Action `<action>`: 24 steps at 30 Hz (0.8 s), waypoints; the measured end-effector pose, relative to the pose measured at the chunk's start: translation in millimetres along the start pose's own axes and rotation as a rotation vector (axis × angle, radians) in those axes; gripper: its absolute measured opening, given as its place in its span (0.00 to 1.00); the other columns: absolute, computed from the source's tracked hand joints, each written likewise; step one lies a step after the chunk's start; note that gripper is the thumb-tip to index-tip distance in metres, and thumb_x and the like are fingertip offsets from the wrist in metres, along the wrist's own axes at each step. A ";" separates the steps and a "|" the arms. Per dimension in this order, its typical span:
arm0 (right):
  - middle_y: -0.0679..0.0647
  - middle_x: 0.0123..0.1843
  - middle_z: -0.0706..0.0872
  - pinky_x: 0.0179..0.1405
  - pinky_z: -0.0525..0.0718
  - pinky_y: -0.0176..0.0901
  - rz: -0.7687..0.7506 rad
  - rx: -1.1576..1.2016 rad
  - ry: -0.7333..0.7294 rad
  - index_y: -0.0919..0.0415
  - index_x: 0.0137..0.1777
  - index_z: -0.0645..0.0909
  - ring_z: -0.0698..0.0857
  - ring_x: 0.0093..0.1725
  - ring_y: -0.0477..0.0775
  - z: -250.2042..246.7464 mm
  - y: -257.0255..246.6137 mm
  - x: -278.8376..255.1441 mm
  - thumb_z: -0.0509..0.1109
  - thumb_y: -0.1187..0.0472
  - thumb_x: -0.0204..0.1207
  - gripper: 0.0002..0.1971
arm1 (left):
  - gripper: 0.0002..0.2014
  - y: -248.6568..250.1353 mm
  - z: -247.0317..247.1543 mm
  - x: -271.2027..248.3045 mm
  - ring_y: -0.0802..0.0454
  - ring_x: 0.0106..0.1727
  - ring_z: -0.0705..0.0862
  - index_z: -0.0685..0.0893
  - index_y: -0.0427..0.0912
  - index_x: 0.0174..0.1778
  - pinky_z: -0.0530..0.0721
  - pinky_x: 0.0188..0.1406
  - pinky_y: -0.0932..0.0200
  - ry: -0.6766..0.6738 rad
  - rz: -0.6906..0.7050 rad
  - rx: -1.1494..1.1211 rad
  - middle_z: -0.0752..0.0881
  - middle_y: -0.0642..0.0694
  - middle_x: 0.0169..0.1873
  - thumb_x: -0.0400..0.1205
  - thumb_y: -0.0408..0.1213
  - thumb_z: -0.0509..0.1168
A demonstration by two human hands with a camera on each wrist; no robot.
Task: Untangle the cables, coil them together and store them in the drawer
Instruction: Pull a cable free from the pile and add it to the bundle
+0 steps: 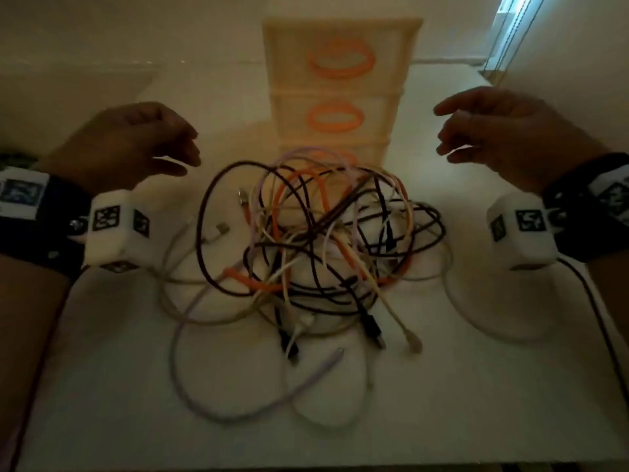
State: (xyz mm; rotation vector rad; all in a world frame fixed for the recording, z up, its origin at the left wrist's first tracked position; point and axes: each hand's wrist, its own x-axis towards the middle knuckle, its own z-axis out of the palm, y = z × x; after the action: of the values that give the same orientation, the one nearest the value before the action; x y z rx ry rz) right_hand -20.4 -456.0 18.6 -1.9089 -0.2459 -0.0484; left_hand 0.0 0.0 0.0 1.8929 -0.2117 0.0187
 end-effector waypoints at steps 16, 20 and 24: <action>0.53 0.33 0.89 0.37 0.91 0.39 0.157 0.395 0.168 0.60 0.54 0.85 0.91 0.36 0.51 0.1 43.2 -46.4 0.72 0.58 0.71 0.13 | 0.14 -8.3 35.8 -49.6 0.45 0.39 0.87 0.90 0.44 0.44 0.80 0.42 0.50 0.033 -0.075 -0.029 0.88 0.42 0.35 0.90 0.36 0.61; 0.55 0.36 0.87 0.34 0.89 0.36 0.166 0.254 0.079 0.59 0.54 0.85 0.90 0.35 0.51 6.8 43.6 -38.3 0.77 0.51 0.61 0.22 | 0.11 -6.6 41.6 -50.6 0.40 0.45 0.87 0.90 0.44 0.46 0.82 0.60 0.37 0.019 -0.101 0.051 0.89 0.44 0.35 0.89 0.38 0.63; 0.57 0.39 0.85 0.39 0.89 0.36 0.136 0.139 0.105 0.58 0.53 0.85 0.89 0.36 0.48 10.1 49.1 -38.5 0.68 0.60 0.83 0.05 | 0.09 -1.1 51.5 -49.3 0.38 0.48 0.86 0.89 0.40 0.49 0.82 0.66 0.34 0.025 -0.115 0.138 0.89 0.38 0.39 0.88 0.39 0.65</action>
State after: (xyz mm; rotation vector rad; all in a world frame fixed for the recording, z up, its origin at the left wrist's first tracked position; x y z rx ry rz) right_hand -49.4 -468.2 -36.2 -1.7744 -0.0470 -0.0388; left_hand -53.0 -41.3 -23.8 2.0384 -0.0857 -0.0216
